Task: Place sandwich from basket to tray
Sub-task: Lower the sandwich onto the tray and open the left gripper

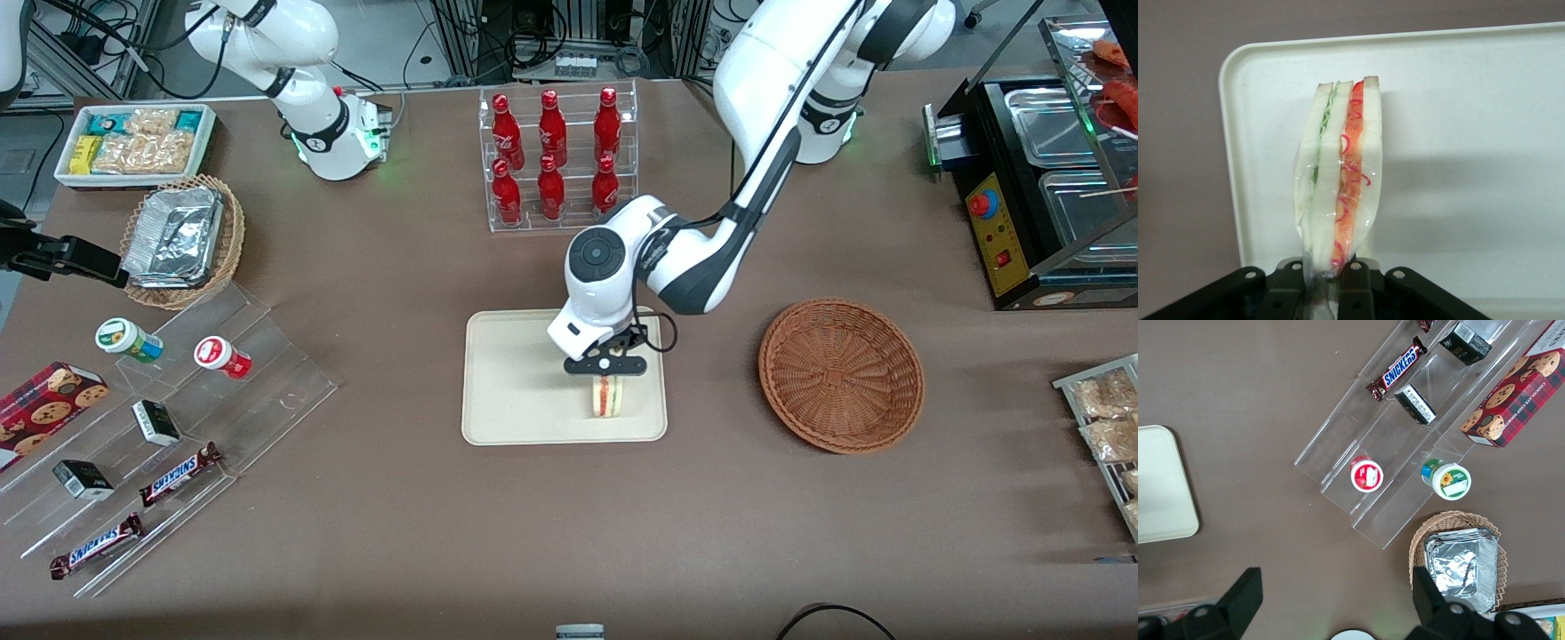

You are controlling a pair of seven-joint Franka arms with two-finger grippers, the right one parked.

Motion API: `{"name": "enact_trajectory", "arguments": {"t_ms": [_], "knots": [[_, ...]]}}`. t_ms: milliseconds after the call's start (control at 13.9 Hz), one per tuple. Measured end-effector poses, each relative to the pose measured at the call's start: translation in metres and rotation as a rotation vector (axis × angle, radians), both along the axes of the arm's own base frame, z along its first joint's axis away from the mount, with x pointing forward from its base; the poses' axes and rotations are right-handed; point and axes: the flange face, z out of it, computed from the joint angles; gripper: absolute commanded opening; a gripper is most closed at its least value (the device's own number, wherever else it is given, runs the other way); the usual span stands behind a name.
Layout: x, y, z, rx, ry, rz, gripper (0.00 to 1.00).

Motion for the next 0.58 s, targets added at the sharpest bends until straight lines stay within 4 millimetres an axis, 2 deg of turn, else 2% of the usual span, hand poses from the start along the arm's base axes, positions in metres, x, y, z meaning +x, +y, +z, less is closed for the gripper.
{"name": "enact_trajectory", "arguments": {"t_ms": [144,216,289,361,577], "knots": [[0.001,-0.002,-0.016,-0.006,0.002,0.002,0.0],[0.001,-0.002,-0.023,-0.008,0.002,0.003,0.17],[0.001,-0.003,-0.024,-0.01,0.001,0.004,0.65],[0.002,-0.003,-0.024,-0.012,0.0,0.006,1.0],[0.003,-0.004,-0.022,-0.016,-0.004,0.023,1.0]]}}
